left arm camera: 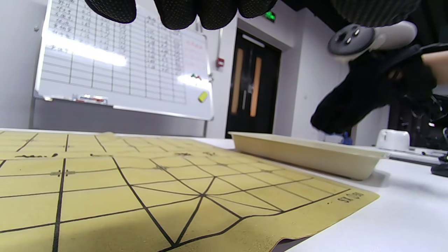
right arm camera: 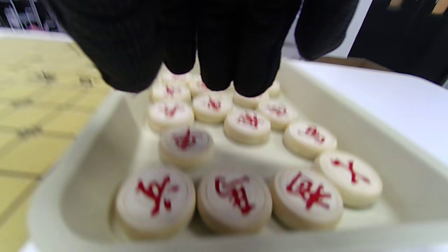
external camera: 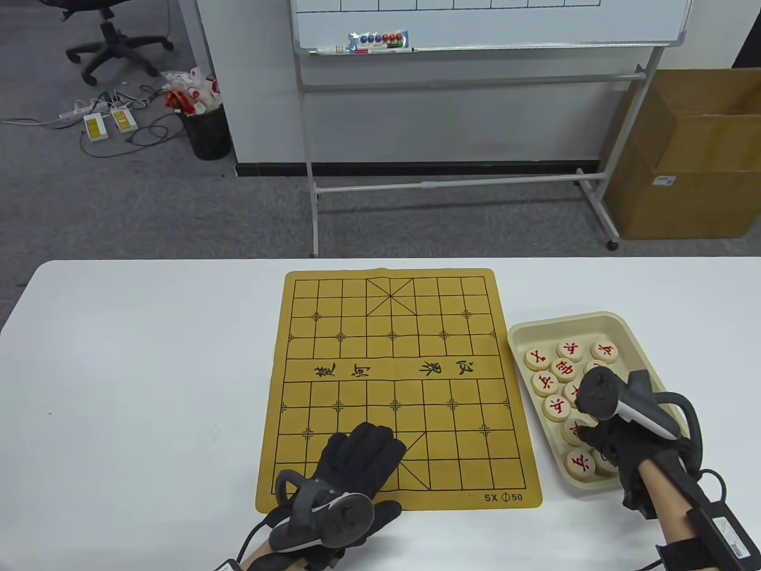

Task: Set up Chinese chess pieces

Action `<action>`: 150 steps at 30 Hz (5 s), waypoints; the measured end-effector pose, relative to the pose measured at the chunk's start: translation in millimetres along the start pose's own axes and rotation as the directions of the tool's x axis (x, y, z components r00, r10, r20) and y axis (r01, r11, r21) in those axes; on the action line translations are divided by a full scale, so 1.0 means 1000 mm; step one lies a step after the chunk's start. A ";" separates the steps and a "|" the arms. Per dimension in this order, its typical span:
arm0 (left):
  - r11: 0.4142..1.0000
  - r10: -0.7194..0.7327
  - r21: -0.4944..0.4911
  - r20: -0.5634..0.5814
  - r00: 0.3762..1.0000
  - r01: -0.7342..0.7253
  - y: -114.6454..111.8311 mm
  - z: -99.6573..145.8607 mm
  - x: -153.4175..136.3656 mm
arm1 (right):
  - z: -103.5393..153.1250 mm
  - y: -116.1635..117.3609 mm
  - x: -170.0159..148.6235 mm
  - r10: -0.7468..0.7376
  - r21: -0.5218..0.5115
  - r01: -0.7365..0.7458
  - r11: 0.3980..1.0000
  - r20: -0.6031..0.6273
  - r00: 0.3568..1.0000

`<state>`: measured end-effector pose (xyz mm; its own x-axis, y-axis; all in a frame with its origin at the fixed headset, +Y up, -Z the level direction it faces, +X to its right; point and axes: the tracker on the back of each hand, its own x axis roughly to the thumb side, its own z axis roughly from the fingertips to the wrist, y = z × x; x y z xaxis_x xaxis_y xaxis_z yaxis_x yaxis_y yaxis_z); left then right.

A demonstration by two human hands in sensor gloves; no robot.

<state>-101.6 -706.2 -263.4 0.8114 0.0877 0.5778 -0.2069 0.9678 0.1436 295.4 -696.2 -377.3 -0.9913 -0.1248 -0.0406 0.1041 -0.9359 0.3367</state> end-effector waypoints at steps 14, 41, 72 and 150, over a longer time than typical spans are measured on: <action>1.000 -0.009 -0.015 0.004 1.000 0.009 -0.001 0.000 0.000 | -0.039 0.029 0.025 0.227 0.099 -0.214 0.972 -0.150 0.962; 1.000 -0.011 -0.003 0.005 1.000 0.011 0.002 0.001 0.002 | 0.060 0.004 0.104 0.314 -0.215 -0.261 0.941 0.273 0.909; 1.000 -0.019 -0.006 0.007 1.000 0.019 0.002 0.001 0.003 | 0.005 0.029 0.008 0.108 0.072 -0.115 0.991 0.087 0.990; 0.999 -0.038 0.005 -0.004 0.999 0.038 0.003 0.002 0.002 | -0.033 -0.015 -0.013 -0.017 -0.208 0.010 0.978 -0.031 0.999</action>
<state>-101.8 -703.2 -260.1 0.8209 0.0516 0.5687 -0.1785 0.9692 0.1697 309.0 -691.3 -413.1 -0.9901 -0.1188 -0.0751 0.1081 -0.9852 0.1328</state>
